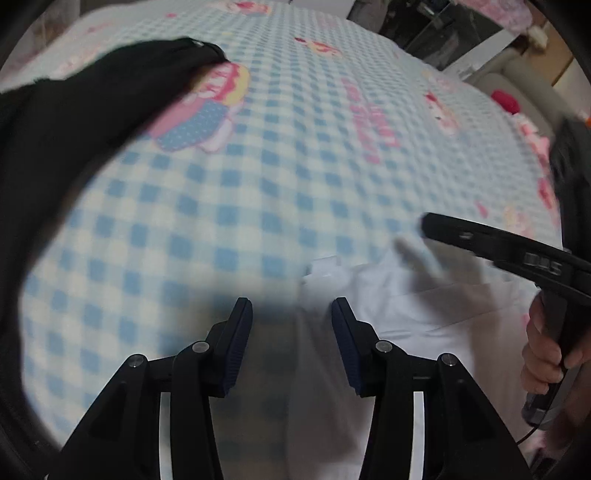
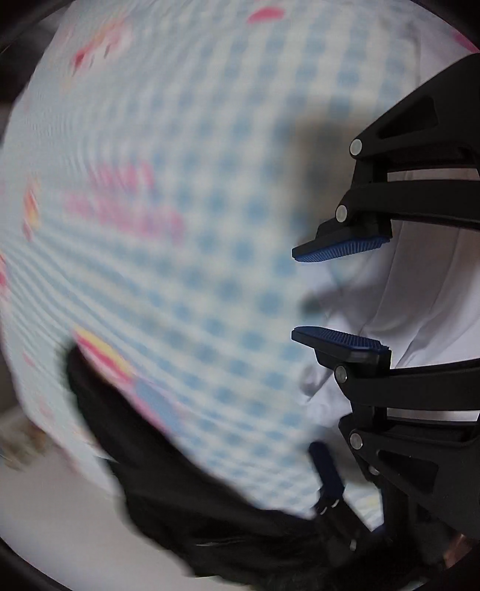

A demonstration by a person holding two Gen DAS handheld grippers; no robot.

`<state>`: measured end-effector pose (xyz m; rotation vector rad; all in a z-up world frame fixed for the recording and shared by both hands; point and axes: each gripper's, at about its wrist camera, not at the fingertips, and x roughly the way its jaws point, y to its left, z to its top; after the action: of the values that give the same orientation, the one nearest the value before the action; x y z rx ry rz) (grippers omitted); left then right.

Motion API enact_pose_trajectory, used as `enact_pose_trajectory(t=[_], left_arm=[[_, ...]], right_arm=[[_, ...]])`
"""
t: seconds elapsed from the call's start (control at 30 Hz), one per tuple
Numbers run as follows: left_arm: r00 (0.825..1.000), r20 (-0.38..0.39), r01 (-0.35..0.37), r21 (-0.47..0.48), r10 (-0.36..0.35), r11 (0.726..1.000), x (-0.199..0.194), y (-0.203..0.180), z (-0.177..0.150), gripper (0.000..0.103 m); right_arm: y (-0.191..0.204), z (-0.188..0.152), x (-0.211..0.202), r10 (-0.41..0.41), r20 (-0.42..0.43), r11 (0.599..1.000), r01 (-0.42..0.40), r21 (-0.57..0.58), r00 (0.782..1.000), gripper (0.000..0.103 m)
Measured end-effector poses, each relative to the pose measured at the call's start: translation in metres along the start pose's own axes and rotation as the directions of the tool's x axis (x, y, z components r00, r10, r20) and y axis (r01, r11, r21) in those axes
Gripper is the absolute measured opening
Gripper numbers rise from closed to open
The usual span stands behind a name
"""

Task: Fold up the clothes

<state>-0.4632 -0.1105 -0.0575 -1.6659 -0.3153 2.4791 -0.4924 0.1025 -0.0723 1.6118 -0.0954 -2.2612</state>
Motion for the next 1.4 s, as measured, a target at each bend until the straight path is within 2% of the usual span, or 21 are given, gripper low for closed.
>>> enact_pose_trajectory(t=[0.1,0.13,0.17,0.2,0.27,0.33,0.37,0.4,0.43,0.5,0.63,0.7,0.77,0.83,0.87,0.9,0.97,1.0,1.27,1.33,1.4], left_arm=[[0.998,-0.036,0.049,0.000,-0.049,0.999,0.009,-0.002,0.009,0.043],[0.997,-0.049,0.066,0.000,-0.066,0.998,0.013,-0.003,0.012,0.031],[0.995,-0.061,0.082,-0.001,-0.082,0.997,0.016,-0.003,0.015,0.011],[0.995,-0.053,0.086,0.004,-0.085,0.996,0.014,-0.005,0.018,0.011],[0.998,0.049,0.034,0.040,-0.036,0.999,-0.009,-0.013,0.023,0.010],[0.987,0.142,-0.080,0.064,0.070,0.995,-0.029,-0.019,0.027,0.014],[0.975,0.170,-0.156,0.066,0.143,0.986,-0.032,-0.019,0.029,0.016],[0.969,0.166,-0.197,0.063,0.184,0.978,-0.031,-0.014,0.031,0.032],[0.977,0.128,-0.180,0.044,0.173,0.983,-0.028,-0.004,0.033,0.041],[0.996,0.061,-0.064,-0.034,0.066,0.997,-0.025,0.019,0.035,0.043],[0.996,-0.027,0.084,-0.043,-0.086,0.995,-0.018,0.019,0.018,0.047],[0.990,-0.084,0.111,-0.050,-0.115,0.993,-0.006,0.013,0.007,0.047],[0.979,-0.111,0.165,-0.064,-0.171,0.984,0.003,0.006,0.001,0.047],[0.971,-0.125,0.198,-0.053,-0.204,0.979,0.010,-0.004,-0.001,0.046],[0.982,-0.121,0.146,-0.016,-0.147,0.989,0.011,-0.013,0.001,0.022],[0.989,-0.115,0.093,0.022,-0.090,0.995,0.012,-0.021,0.004,0.006],[0.996,-0.084,0.048,0.073,-0.042,0.996,0.005,-0.039,0.011,0.006],[0.997,-0.065,0.043,0.093,-0.037,0.995,-0.002,-0.049,0.014,0.006],[0.992,-0.122,0.023,0.074,-0.014,0.997,0.039,-0.040,0.057,0.008],[0.990,-0.141,0.018,0.065,-0.009,0.998,0.051,-0.036,0.068,0.015],[0.987,-0.160,0.014,0.056,-0.005,0.998,0.063,-0.032,0.079,0.027]], right_arm=[[-0.029,-0.008,-0.034,-0.091,0.096,0.993,0.083,0.089,0.991,0.050],[-0.039,-0.011,-0.045,-0.123,0.126,0.987,0.108,0.120,0.984,0.051],[-0.054,-0.019,-0.054,-0.175,0.128,0.976,0.154,0.156,0.976,0.051],[-0.073,-0.031,-0.060,-0.238,0.111,0.957,0.213,0.195,0.965,0.051],[-0.112,-0.054,-0.070,-0.344,0.061,0.910,0.317,0.269,0.937,0.051],[-0.146,-0.067,-0.069,-0.376,-0.011,0.881,0.361,0.306,0.926,0.051],[-0.158,-0.072,-0.066,-0.372,-0.043,0.877,0.366,0.312,0.927,0.051],[-0.167,-0.076,-0.062,-0.358,-0.071,0.878,0.362,0.313,0.931,0.051],[-0.177,-0.080,-0.057,-0.344,-0.100,0.880,0.357,0.314,0.934,0.051],[-0.185,-0.083,-0.055,-0.319,-0.125,0.883,0.342,0.322,0.940,0.051],[-0.183,-0.079,-0.069,-0.274,-0.053,0.902,0.275,0.332,0.960,0.055],[-0.184,-0.078,-0.065,-0.186,-0.033,0.921,0.186,0.343,0.982,0.076],[-0.189,-0.080,-0.040,-0.082,-0.106,0.932,0.114,0.344,0.991,0.080],[-0.185,-0.078,-0.038,-0.077,-0.109,0.944,0.108,0.313,0.991,0.073],[-0.182,-0.076,-0.040,-0.087,-0.099,0.949,0.113,0.294,0.991,0.056],[-0.179,-0.075,-0.042,-0.097,-0.088,0.955,0.118,0.274,0.991,0.038],[-0.177,-0.072,-0.049,-0.107,-0.059,0.960,0.119,0.255,0.993,0.015],[-0.179,-0.070,-0.056,-0.102,-0.037,0.957,0.108,0.269,0.994,0.010],[-0.223,-0.037,-0.093,-0.005,0.129,0.920,-0.046,0.388,0.992,0.009],[-0.233,-0.031,-0.075,-0.048,0.093,0.936,0.012,0.351,0.995,0.013],[-0.240,-0.027,-0.048,-0.096,0.022,0.953,0.085,0.292,0.995,0.028]])
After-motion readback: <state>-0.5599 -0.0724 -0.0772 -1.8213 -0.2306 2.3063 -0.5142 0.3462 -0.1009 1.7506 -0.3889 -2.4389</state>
